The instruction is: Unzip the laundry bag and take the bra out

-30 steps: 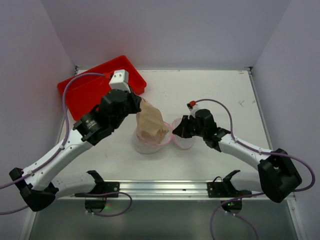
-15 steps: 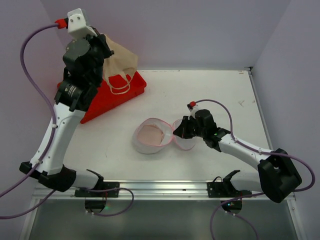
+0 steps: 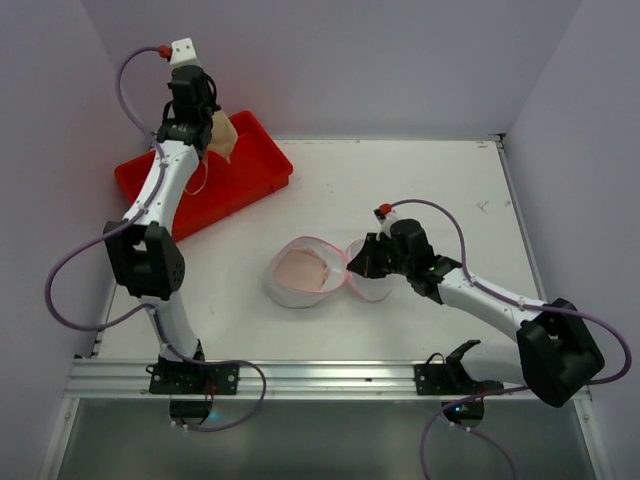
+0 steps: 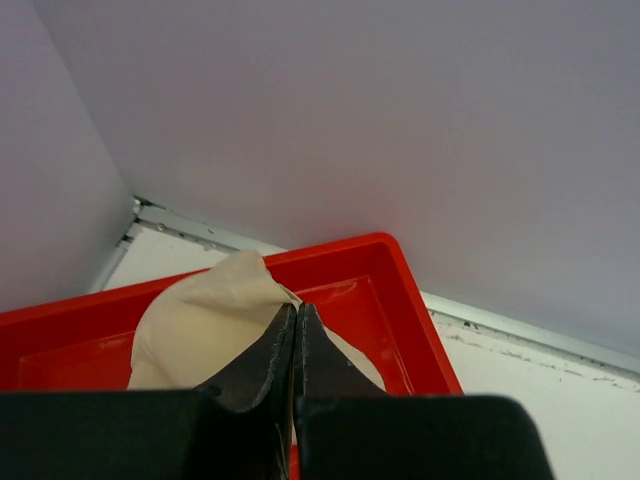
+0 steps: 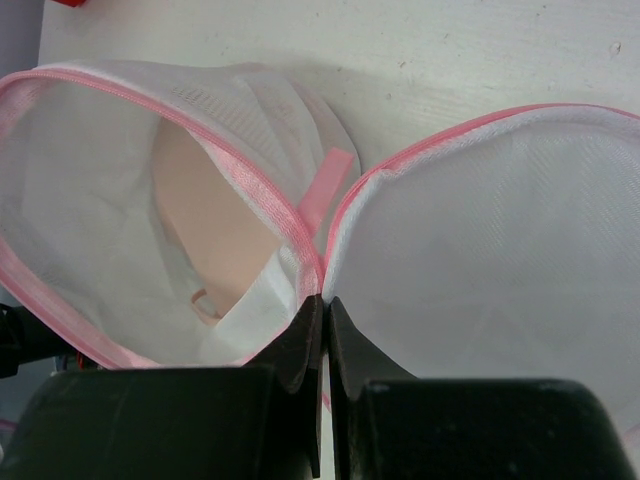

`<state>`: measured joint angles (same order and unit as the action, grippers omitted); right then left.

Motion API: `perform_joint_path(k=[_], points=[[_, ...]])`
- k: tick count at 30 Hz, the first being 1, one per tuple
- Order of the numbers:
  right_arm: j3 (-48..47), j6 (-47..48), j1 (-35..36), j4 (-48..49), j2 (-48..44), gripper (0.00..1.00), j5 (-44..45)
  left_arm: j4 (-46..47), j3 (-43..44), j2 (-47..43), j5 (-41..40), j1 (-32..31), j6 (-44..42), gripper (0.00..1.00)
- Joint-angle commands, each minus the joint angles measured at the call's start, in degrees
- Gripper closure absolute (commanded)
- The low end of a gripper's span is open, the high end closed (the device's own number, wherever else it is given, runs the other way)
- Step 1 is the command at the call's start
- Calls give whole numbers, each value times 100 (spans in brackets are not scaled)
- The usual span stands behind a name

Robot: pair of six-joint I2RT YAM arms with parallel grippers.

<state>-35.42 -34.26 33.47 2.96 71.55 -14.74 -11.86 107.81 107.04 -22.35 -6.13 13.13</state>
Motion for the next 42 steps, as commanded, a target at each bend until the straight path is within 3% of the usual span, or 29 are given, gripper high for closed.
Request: perform_joint_path(k=[1, 4, 6, 7, 9, 11, 13, 18, 23, 29, 37, 42], points=[[-229, 148, 19, -103, -10, 100, -108, 684, -67, 544, 520, -11, 260, 100], [-281, 156, 28, -85, 104, 100, -134, 922, 37, 1159, 565, -20, 480, 100], [-369, 227, 28, -120, 157, 100, -117, 800, 196, 1372, 635, -20, 489, 78], [-378, 262, 19, -138, 175, 100, -108, 764, 214, 1320, 722, -20, 489, 57], [-396, 280, 19, -138, 175, 100, -64, 738, 57, 831, 986, -37, 524, 27], [-422, 315, 28, -129, 166, 100, -38, 354, -172, 398, 874, -203, 629, 6], [-492, 332, 19, -129, 184, 100, 24, -156, -347, -270, 645, -432, 604, 1], [-624, 350, 28, -120, 149, 100, 173, -984, -1477, -1816, 520, -1547, 1042, 5], [-563, 376, 28, -112, 8, 100, 358, -1310, -2921, -3038, 653, -3049, 1709, 19], [-467, 438, 45, 2, -132, 100, 437, -1767, -3942, -3103, 180, -4868, 2404, 23], [-246, 359, 124, 81, -159, 100, 490, -2110, -4487, -2329, -357, -5311, 2984, 45], [-123, 341, 151, 117, -176, 100, 516, -2269, -4786, -1969, -955, -5311, 3249, 45]])
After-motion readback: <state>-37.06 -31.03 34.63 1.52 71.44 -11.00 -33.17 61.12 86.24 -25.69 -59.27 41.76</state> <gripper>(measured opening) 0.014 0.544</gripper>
